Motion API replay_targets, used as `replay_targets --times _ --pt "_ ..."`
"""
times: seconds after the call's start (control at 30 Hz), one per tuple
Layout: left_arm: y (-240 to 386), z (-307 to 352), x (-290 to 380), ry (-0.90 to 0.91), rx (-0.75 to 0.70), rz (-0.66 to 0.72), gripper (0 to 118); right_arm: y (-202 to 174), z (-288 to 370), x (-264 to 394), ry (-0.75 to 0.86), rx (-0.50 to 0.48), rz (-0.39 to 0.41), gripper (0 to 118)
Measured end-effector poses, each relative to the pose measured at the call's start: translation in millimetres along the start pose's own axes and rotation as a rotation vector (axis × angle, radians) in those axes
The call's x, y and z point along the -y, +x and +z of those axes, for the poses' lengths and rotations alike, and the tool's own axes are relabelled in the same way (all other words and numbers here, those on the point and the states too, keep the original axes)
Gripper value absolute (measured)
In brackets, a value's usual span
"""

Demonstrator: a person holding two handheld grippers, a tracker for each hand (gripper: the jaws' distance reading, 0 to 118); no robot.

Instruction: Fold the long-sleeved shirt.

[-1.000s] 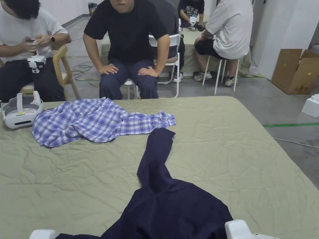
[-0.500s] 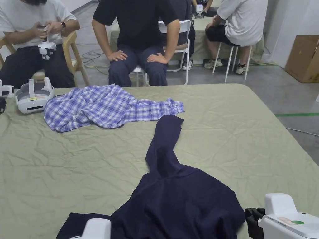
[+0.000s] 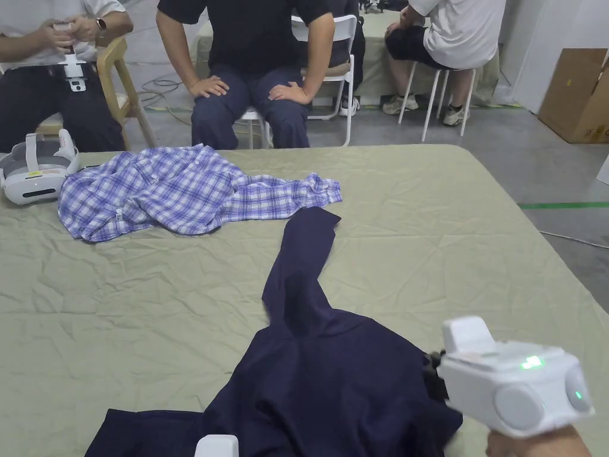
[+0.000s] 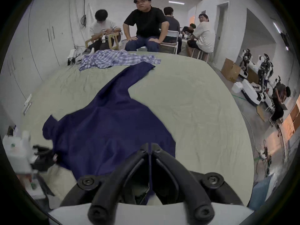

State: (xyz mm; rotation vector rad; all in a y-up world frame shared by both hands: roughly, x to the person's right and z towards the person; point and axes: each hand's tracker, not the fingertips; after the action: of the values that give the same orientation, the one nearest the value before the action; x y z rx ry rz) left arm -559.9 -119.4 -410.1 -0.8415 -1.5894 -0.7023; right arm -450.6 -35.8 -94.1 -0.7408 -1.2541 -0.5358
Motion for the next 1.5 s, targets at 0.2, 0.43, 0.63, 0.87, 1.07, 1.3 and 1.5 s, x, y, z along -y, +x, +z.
replay_targets --times 0.2,0.43,0.63,0.87,1.07,1.3,1.5 --pt "-2.4 29.8 -2.3 0.024 0.027 0.029 10 -2.2 -114.7 -94.6 -0.157 -0.042 0.192 115" --pt "1.2 30.9 -7.4 0.015 0.039 0.026 10 -27.8 -223.5 -104.3 -0.4 -0.059 0.312 89" --pt "-6.0 21.2 -13.6 0.005 0.026 0.021 10 -32.5 -198.9 -99.1 -0.357 -0.147 0.29 2" --pt "-23.4 54.6 -64.9 0.125 -0.001 -0.066 10 2.1 -96.7 -108.7 -0.112 -0.133 0.186 2" --pt "-36.1 122.9 -160.7 0.35 -0.031 -0.118 10 30.4 66.5 -172.3 0.221 -0.071 0.201 2" --pt "-31.1 221.4 -330.2 0.58 -0.095 -0.235 10 33.1 227.0 -289.4 0.568 0.066 0.195 2" --pt "-12.8 297.5 -479.8 0.679 -0.184 -0.26 10 31.7 287.8 -403.2 0.688 0.172 0.137 2"
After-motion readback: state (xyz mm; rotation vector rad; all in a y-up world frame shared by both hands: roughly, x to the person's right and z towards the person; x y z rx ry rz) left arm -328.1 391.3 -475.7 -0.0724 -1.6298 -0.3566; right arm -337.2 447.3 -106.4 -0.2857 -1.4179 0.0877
